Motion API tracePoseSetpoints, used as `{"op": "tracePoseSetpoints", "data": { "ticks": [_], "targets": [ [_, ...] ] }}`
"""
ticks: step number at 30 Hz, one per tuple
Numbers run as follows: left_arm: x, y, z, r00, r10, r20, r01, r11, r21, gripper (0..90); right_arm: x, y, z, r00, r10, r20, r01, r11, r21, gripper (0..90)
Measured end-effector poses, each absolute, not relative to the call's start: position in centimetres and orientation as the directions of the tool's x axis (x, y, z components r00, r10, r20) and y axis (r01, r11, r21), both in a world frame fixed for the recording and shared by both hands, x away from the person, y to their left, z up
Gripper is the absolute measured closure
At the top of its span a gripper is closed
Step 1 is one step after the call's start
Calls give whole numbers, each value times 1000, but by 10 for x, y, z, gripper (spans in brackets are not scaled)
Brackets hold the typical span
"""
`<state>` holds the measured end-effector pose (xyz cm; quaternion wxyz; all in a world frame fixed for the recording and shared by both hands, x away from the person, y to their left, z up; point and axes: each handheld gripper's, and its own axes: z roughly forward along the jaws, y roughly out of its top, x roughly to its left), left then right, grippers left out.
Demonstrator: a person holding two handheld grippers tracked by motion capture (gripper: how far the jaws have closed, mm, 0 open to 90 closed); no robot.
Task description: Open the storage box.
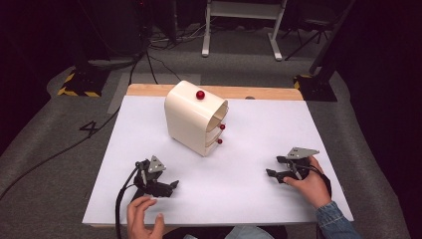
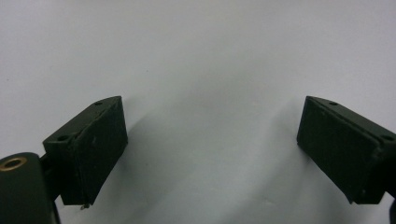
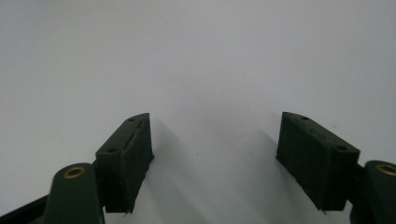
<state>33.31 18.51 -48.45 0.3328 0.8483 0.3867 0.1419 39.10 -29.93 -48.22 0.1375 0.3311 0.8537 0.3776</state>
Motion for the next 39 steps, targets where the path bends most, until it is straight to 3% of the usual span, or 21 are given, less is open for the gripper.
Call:
{"op": "tracePoseSetpoints", "data": {
  "ticks": [4, 5, 11, 21, 39],
  "targets": [
    [333, 185, -484, 661, 750, -16, 561, -480, 674, 87, 392, -299, -479, -753, 658, 0, 455, 521, 722, 318],
    [333, 185, -484, 661, 750, -16, 561, -480, 674, 88, 390, -300, -471, -768, 641, -11, 450, 552, 702, 416],
    [333, 185, -484, 661, 751, -17, 562, -479, 674, 87, 383, -290, -445, -779, 627, 16, 398, 475, 785, 406],
    [333, 185, -485, 658, 753, -21, 564, -474, 676, 88, 395, -261, -426, -821, 569, 58, 362, 440, 822, 425],
    [333, 186, -485, 660, 751, -19, 561, -475, 678, 89, 436, -197, -431, -868, 493, 67, 305, 420, 855, 469]
  ]
}}
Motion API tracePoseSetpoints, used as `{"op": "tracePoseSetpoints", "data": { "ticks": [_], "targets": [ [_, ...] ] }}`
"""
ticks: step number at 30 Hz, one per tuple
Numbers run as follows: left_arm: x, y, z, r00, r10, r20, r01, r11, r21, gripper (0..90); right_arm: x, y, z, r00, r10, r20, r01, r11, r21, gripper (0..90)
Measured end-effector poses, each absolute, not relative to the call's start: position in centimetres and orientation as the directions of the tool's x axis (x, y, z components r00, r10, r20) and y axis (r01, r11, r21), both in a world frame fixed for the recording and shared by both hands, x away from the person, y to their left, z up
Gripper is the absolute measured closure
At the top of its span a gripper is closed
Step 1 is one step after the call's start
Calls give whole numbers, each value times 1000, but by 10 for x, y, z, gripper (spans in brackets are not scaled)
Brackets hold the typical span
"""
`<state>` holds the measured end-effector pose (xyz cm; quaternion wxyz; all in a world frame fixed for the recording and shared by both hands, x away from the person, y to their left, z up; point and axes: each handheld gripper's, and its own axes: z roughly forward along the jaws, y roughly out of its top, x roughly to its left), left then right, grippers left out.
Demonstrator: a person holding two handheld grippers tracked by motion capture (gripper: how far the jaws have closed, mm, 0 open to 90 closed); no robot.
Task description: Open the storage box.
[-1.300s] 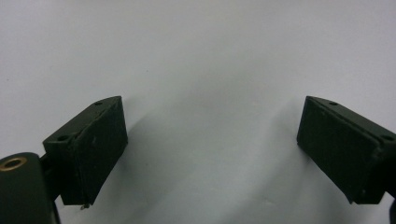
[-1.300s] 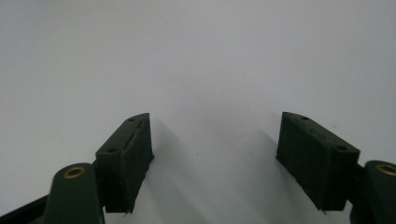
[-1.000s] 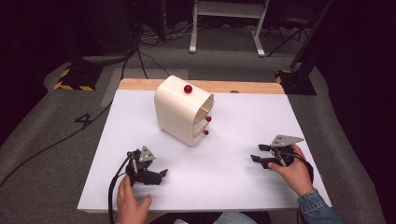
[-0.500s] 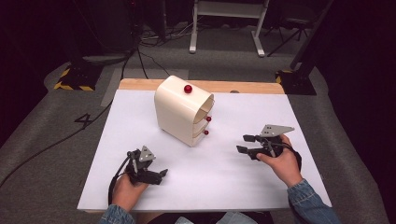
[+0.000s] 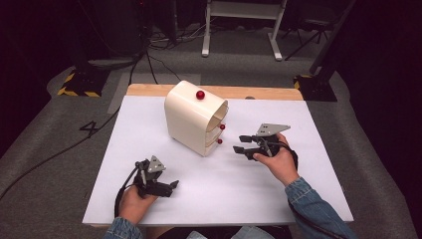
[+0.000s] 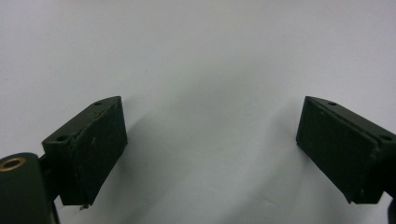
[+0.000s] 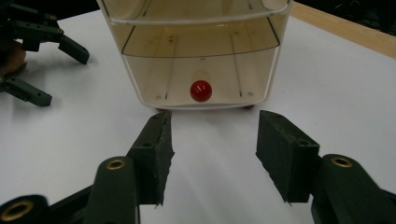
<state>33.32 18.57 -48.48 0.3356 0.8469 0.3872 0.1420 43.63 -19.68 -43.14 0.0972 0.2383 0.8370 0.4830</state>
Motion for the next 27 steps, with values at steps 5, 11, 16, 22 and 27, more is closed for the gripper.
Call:
{"op": "tracePoseSetpoints", "data": {
  "ticks": [5, 11, 16, 22, 27],
  "targets": [
    [333, 185, -485, 659, 752, -21, 562, -473, 678, 89, 445, -182, -443, -874, 481, 68, 292, 407, 866, 530],
    [333, 186, -485, 659, 751, -21, 562, -475, 677, 89, 450, -170, -454, -882, 466, 77, 286, 396, 873, 570],
    [333, 186, -485, 660, 751, -20, 562, -476, 677, 89, 454, -158, -462, -887, 459, 60, 268, 402, 876, 673],
    [333, 186, -485, 659, 752, -21, 562, -474, 677, 90, 457, -152, -468, -884, 463, 57, 261, 389, 884, 738],
    [333, 186, -485, 659, 752, -21, 562, -474, 677, 90, 455, -150, -467, -883, 468, 36, 246, 396, 885, 744]
  ]
}}
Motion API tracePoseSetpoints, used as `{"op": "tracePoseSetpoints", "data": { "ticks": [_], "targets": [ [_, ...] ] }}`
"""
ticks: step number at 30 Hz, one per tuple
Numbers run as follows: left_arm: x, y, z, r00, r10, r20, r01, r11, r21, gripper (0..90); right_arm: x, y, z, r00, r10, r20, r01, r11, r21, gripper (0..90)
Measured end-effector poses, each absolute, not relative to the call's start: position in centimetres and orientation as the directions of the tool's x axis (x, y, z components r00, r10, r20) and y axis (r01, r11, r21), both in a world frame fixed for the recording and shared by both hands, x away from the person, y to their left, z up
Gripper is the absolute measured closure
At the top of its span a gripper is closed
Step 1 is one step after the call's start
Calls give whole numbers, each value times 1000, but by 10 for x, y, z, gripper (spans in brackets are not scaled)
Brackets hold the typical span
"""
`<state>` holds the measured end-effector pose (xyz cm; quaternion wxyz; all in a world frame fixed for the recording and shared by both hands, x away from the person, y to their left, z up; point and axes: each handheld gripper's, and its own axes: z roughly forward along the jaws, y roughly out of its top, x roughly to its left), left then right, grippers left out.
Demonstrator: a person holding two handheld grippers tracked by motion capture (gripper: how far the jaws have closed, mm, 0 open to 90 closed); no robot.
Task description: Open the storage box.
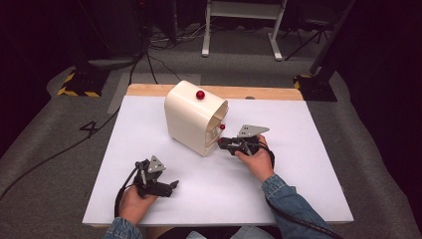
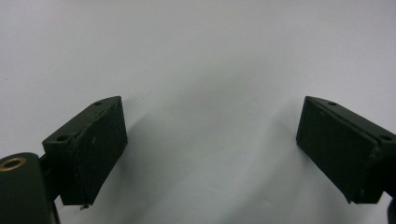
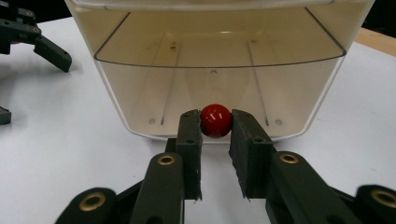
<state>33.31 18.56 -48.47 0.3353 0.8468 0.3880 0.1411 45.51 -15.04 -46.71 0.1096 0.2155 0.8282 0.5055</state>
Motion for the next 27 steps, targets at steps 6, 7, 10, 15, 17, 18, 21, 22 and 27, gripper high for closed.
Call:
{"op": "tracePoseSetpoints", "data": {
  "ticks": [6, 7, 10, 15, 17, 18, 21, 22, 27],
  "targets": [
    [333, 186, -485, 659, 752, -22, 563, -473, 678, 90, 452, -155, -464, -881, 472, 41, 254, 397, 882, 744],
    [333, 186, -485, 659, 752, -22, 563, -473, 678, 90, 452, -156, -463, -881, 472, 37, 252, 400, 881, 744],
    [333, 186, -485, 659, 752, -21, 562, -473, 678, 90, 447, -161, -459, -878, 477, 39, 257, 402, 879, 744],
    [333, 186, -485, 660, 751, -20, 562, -475, 677, 90, 439, -174, -453, -878, 478, 33, 254, 405, 878, 745],
    [333, 186, -485, 660, 751, -20, 562, -475, 677, 90, 435, -180, -451, -876, 481, 33, 255, 405, 878, 745],
    [333, 186, -485, 660, 751, -20, 562, -475, 677, 90, 432, -183, -450, -876, 481, 33, 255, 404, 879, 745],
    [333, 186, -485, 660, 751, -20, 562, -475, 677, 90, 426, -193, -447, -876, 482, 28, 251, 404, 880, 745],
    [333, 186, -485, 660, 751, -20, 562, -475, 677, 90, 424, -196, -446, -875, 483, 29, 252, 404, 879, 744],
    [333, 185, -485, 657, 753, -23, 563, -471, 679, 90, 415, -208, -445, -874, 485, 28, 255, 409, 876, 745]
  ]
}}
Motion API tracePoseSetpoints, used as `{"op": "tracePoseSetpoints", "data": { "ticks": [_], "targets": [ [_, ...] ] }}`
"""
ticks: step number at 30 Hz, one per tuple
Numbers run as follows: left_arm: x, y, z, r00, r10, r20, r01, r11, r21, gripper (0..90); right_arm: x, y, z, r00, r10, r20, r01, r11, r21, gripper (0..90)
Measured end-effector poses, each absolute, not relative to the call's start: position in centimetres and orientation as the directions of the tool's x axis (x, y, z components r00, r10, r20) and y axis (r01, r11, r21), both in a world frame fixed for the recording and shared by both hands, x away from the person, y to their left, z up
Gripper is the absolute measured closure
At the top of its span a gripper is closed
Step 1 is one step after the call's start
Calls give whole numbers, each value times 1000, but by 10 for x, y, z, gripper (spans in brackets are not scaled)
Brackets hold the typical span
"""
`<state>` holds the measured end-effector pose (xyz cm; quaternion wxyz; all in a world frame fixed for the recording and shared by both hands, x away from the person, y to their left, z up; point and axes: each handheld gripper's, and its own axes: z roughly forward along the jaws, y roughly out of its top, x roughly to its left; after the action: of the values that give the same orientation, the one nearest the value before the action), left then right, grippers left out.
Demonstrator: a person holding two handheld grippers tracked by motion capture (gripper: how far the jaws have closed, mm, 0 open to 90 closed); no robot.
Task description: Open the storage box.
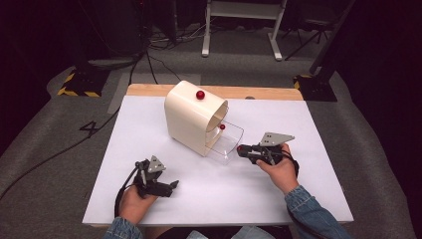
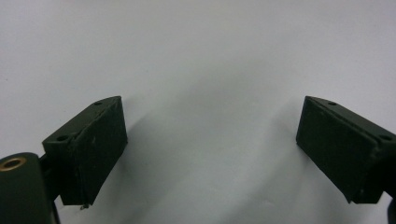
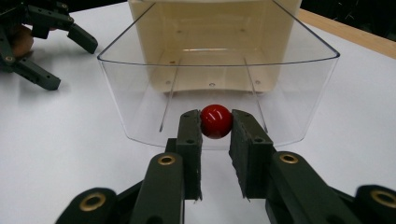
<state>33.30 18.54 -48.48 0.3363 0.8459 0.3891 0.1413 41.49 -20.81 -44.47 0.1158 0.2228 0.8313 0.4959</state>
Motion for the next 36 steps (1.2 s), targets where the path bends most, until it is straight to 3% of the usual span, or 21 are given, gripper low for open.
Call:
{"op": "tracePoseSetpoints", "data": {
  "ticks": [23, 27, 36],
  "targets": [
    [334, 186, -484, 661, 750, -20, 563, -478, 674, 90, 408, -221, -476, -863, 502, 57, 317, 452, 834, 743],
    [334, 186, -484, 661, 750, -20, 563, -478, 674, 90, 408, -221, -480, -863, 501, 68, 328, 451, 830, 669],
    [334, 186, -484, 660, 751, -23, 566, -478, 672, 90, 403, -231, -463, -860, 507, 53, 307, 433, 847, 649]
  ]
}}
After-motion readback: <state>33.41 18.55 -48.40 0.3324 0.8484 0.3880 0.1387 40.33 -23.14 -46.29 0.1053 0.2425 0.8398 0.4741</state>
